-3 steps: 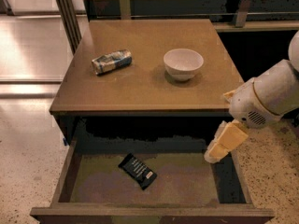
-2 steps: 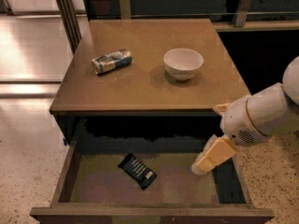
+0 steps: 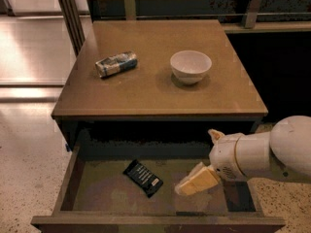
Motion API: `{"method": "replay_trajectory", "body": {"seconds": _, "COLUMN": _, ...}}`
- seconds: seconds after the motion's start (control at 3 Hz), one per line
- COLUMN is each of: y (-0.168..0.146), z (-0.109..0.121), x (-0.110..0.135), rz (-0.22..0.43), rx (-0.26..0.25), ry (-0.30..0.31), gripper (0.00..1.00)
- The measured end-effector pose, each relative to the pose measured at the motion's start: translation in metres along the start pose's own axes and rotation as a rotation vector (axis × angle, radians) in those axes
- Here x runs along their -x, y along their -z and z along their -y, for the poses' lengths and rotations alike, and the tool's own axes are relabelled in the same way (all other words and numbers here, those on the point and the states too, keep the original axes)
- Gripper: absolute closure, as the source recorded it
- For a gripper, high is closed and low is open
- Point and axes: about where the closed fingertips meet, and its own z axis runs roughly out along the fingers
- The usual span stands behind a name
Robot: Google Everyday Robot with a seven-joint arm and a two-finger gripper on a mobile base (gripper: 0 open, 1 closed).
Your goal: Pick rxbar blueberry from top drawer and place on counter
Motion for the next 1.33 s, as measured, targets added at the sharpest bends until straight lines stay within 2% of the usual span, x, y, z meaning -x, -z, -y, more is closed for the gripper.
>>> {"method": "replay_trajectory", "body": {"seconds": 0.33, "y": -0.029, "z": 0.016, "x": -0.001, "rz": 0.052, "rx": -0.064, "ry": -0.014, "gripper": 0.00}}
{"method": "replay_trajectory", "body": {"seconds": 0.67, "y": -0.062, "z": 0.028, "x": 0.002, "rz": 0.084, "rx": -0.067, "ry": -0.013, "gripper": 0.00}}
{"method": "replay_trajectory", "body": {"seconds": 1.0, "y": -0.094, "z": 0.034, "x": 0.001, "rz": 0.102, "rx": -0.026, "ry": -0.030, "gripper": 0.00}}
{"method": "replay_trajectory", "body": {"seconds": 1.33, "y": -0.097, "z": 0.033, "x": -0.001, "rz": 0.102, "rx": -0.020, "ry": -0.035, "gripper": 0.00}}
